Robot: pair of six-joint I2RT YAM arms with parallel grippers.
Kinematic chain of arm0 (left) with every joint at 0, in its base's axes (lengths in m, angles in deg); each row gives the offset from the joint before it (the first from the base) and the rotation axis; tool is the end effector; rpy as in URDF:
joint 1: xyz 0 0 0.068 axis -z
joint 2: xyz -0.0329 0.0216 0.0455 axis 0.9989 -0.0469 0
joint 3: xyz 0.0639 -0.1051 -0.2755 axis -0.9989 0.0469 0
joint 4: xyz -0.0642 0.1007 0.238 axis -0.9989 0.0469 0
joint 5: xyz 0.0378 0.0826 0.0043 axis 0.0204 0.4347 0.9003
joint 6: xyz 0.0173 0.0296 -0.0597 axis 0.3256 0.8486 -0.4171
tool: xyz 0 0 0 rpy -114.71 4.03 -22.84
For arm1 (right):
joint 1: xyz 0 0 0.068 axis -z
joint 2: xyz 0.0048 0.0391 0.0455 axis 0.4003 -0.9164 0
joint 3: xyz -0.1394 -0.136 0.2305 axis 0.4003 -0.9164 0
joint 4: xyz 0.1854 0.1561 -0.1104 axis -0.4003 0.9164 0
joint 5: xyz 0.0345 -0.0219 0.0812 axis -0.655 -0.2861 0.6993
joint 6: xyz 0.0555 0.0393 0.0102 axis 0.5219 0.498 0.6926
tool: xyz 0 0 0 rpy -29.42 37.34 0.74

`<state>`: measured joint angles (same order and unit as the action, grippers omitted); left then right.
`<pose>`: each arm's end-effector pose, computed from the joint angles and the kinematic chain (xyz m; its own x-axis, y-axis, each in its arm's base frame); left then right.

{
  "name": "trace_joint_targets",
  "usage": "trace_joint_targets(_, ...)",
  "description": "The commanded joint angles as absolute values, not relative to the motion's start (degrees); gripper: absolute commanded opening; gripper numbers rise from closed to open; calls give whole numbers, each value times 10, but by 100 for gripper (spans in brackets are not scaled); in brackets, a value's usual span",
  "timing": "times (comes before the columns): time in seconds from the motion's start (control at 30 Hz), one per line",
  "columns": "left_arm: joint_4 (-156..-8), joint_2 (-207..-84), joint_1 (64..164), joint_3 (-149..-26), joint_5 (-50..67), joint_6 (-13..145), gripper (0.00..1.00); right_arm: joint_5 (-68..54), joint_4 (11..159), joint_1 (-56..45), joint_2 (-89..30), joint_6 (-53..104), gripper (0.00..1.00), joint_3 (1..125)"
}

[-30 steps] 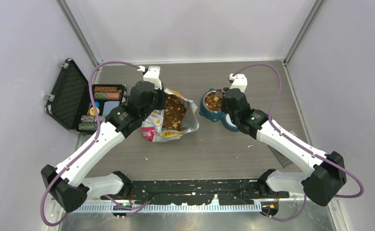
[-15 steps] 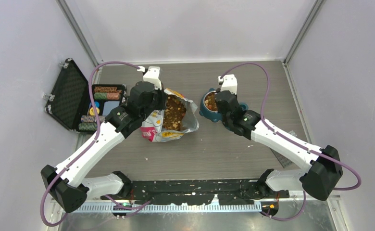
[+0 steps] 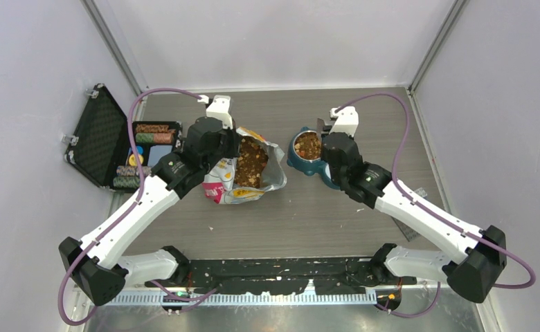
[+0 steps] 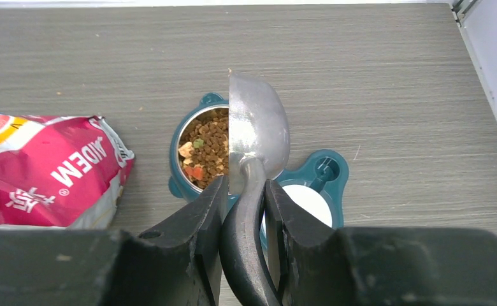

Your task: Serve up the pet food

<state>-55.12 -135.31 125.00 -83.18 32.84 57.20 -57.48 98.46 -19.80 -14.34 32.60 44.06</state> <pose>0.2185 -0.1490 0.4008 -0.4214 -0.0995 -0.9014 0.2511 0.9423 -0.2214 0.2169 0.1528 0.3563 -0.2875 -0.0286 -0.9574 0.0263 0.9989 -0.0378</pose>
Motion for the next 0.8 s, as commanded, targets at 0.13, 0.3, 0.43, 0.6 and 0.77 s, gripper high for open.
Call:
trace_joint_targets(0.13,-581,-1328,1246,-832,334,578,0,-572,933,-196,-111,355,5,423)
trace_joint_targets(0.3,-582,-1328,1245,-832,330,578,0,-534,962,-179,-113,401,5,420)
trace_joint_targets(0.43,-581,-1327,1246,-830,330,578,0,-433,924,-102,-70,472,5,373)
trace_joint_targets(0.6,-587,-1326,1246,-825,328,579,0,-320,866,-12,11,583,5,309)
trace_joint_targets(0.77,-585,-1337,1245,-831,326,580,0,-365,831,28,93,631,5,246)
